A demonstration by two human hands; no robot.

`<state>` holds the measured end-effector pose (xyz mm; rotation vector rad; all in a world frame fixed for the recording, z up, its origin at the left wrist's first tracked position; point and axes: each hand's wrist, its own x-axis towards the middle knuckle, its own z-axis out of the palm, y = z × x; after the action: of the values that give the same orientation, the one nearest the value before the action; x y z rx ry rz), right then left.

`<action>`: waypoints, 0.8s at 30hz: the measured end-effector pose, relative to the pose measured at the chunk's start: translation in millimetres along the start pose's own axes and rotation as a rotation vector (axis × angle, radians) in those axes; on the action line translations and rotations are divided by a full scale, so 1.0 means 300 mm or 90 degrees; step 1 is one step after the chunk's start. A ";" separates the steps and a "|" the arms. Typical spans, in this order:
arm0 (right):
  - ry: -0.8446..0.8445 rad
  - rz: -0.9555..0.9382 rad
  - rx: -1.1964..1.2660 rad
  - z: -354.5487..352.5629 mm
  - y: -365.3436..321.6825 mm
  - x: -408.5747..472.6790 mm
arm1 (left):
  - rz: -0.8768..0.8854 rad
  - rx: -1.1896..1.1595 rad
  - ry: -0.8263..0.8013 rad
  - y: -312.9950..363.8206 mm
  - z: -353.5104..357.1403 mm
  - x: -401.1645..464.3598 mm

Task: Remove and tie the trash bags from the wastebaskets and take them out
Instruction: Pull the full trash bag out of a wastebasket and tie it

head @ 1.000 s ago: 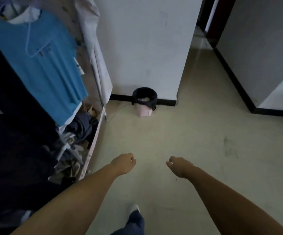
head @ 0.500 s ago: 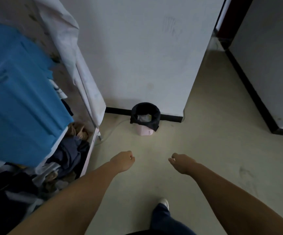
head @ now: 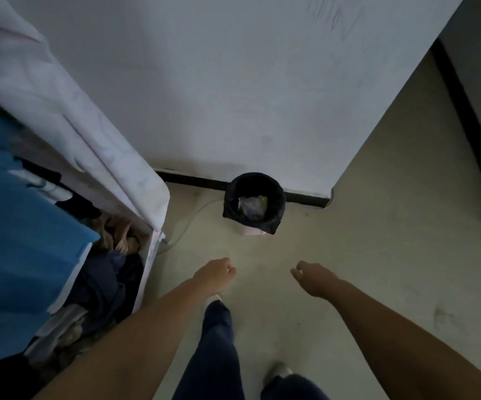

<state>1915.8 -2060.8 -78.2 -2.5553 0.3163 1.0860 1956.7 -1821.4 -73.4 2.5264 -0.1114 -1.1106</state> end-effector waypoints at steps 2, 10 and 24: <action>-0.016 0.015 0.039 -0.023 -0.050 0.101 | -0.006 0.007 -0.026 -0.022 -0.060 0.109; -0.055 0.028 0.125 -0.025 -0.109 0.582 | -0.042 -0.077 -0.050 -0.075 -0.098 0.642; -0.057 0.014 0.492 0.361 0.090 1.585 | -0.088 -0.631 0.011 -0.357 0.354 1.642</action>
<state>2160.6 -2075.4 -500.5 -1.8140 0.6040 0.8551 2208.7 -1863.4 -520.7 1.6559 0.5034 -0.8708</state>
